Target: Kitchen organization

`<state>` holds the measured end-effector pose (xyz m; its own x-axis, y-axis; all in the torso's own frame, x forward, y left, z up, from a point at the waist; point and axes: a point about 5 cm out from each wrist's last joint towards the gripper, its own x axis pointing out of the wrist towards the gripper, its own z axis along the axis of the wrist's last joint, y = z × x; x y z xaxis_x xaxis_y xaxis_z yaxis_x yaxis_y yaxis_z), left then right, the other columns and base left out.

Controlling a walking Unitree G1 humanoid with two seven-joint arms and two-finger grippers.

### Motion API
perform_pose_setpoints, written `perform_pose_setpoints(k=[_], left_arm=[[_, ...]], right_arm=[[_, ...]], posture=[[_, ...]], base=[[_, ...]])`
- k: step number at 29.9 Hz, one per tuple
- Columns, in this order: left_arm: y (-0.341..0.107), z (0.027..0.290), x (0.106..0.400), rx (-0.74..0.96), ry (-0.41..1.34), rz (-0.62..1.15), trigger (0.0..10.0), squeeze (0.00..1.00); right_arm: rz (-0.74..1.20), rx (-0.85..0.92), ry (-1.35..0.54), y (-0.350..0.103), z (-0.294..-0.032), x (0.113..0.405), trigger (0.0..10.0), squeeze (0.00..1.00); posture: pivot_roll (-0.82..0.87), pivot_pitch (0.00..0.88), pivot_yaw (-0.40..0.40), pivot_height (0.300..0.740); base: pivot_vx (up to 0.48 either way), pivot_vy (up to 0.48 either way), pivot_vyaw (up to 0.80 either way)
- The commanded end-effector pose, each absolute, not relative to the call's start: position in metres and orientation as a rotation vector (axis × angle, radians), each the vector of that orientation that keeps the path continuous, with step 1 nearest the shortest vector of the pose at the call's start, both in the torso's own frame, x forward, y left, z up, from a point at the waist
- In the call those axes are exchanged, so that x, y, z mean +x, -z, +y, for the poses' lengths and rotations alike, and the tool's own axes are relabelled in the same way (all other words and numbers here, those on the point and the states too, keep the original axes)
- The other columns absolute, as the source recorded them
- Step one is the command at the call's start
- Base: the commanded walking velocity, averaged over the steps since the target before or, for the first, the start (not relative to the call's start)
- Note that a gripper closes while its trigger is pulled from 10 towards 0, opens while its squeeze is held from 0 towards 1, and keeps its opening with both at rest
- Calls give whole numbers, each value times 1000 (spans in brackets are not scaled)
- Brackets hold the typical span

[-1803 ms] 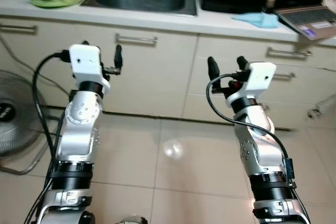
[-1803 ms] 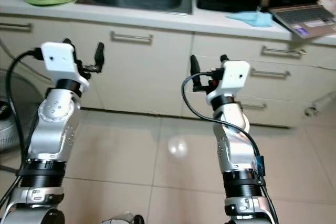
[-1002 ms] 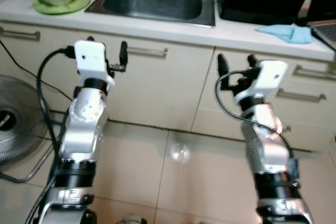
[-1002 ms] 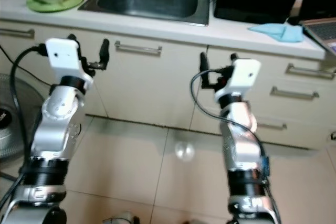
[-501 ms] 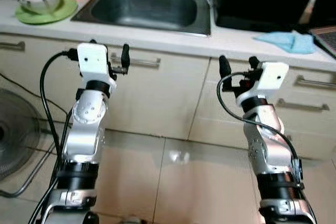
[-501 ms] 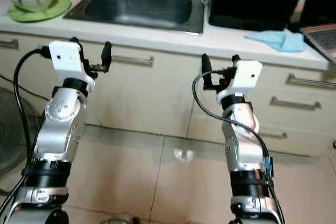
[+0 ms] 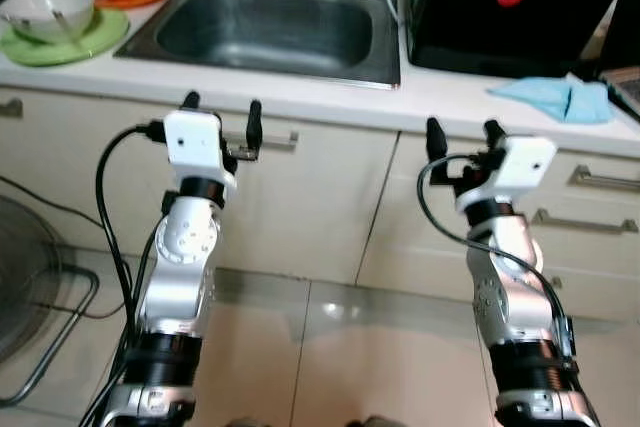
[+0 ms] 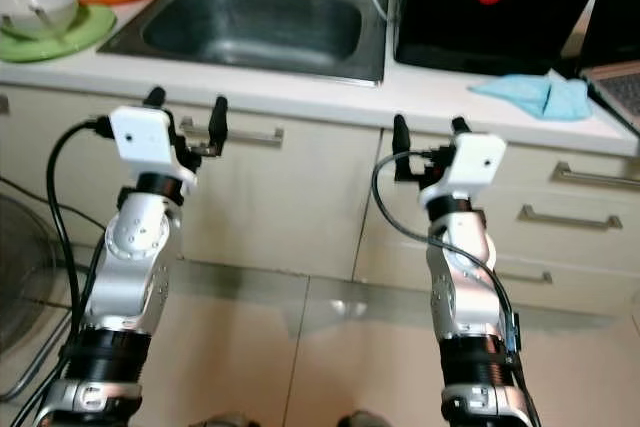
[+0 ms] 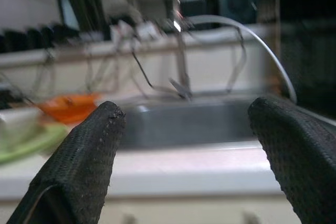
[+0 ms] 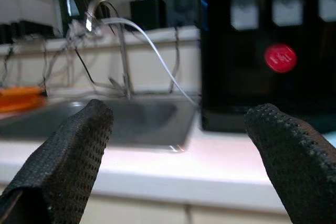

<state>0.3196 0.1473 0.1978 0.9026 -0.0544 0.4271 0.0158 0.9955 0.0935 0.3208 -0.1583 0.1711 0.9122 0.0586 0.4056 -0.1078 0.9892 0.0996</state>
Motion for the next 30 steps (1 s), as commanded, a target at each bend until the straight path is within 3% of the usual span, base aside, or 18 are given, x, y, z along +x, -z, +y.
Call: perform_pose_setpoints(k=[1, 16, 30], left_arm=[[-197, 149, 318, 105, 23, -453, 10000, 0], [-186, 143, 313, 133, -8, -495, 10000, 0], [-176, 140, 314, 189, -3, -487, 10000, 0]], right_arm=[[-446, 124, -111, -177, -148, 321, 10000, 0], [-494, 87, -139, -168, -127, 313, 10000, 0], [-453, 54, -127, -160, -129, 317, 10000, 0]], posture=[[22, 94, -17, 740], [28, 98, -22, 740], [30, 97, -21, 740]], base=[[307, 255, 0], [73, 260, 0], [0, 0, 0]])
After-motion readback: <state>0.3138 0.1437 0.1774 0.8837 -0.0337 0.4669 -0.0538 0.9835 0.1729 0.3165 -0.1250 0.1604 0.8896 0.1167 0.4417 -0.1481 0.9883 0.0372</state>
